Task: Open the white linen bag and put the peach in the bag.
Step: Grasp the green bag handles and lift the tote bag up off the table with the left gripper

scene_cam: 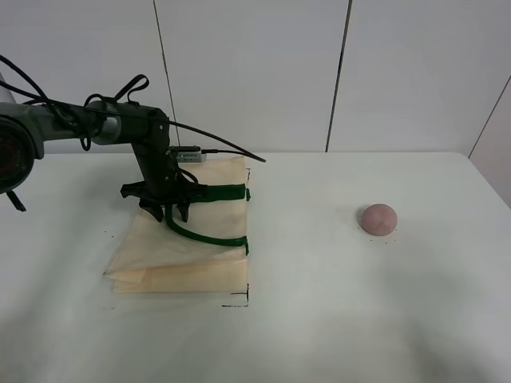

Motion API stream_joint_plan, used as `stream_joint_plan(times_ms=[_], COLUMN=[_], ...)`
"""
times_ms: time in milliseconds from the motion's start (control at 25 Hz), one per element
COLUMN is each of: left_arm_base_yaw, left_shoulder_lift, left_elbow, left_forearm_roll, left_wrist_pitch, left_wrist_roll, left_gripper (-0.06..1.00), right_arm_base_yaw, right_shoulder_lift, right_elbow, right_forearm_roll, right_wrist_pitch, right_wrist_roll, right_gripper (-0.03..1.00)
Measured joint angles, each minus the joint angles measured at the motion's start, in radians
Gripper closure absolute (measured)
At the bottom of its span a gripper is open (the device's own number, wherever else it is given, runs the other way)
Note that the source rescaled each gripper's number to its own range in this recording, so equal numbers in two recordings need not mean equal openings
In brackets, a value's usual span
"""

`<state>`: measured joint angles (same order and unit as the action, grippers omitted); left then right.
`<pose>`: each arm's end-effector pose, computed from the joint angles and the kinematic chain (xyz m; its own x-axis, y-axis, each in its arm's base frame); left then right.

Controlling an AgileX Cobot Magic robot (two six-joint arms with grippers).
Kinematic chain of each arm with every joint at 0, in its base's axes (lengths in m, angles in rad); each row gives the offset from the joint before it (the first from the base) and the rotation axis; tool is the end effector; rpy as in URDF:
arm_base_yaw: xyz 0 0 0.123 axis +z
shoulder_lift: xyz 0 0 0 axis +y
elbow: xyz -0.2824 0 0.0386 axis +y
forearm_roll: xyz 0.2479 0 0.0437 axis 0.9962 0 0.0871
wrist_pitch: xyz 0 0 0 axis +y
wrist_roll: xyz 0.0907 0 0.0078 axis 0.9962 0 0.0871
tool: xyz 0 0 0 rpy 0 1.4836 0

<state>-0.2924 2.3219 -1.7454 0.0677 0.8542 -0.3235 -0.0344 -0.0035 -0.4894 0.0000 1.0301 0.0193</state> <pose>0.4543 -0.1319 0.1160 -0.9728 0.0056 -0.2314 0.0093 0.9999 -0.0146 -0.0029 0.0001 0.2767 -0.4340 0.0342 -0.9003 0.0428 0.9989 0.0174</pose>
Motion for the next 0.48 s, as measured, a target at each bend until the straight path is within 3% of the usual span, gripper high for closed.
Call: stream_joint_plan(times_ms=[120,160,480], left_arm_base_yaw=[-0.001,-0.002,-0.001], left_shoulder_lift=[-0.001,-0.001,-0.077], left_elbow=[-0.002,-0.004,-0.089], left_forearm_roll=[0.008,0.021,0.074], left_wrist_pitch=[0.004,0.01,0.144], left_wrist_roll=[-0.03,-0.046,-0.058], left_gripper=[0.89,0.94,0.94], right_arm_base_yaw=[0.0,0.0,0.0], right_shoulder_lift=[0.0,0.0,0.0], right_elbow=[0.0,0.0,0.0], right_forearm_roll=[0.0,0.0,0.0], right_wrist_pitch=[0.0,0.0,0.0], right_wrist_roll=[0.0,0.0,0.0], right_gripper=[-0.03,-0.03,-0.03])
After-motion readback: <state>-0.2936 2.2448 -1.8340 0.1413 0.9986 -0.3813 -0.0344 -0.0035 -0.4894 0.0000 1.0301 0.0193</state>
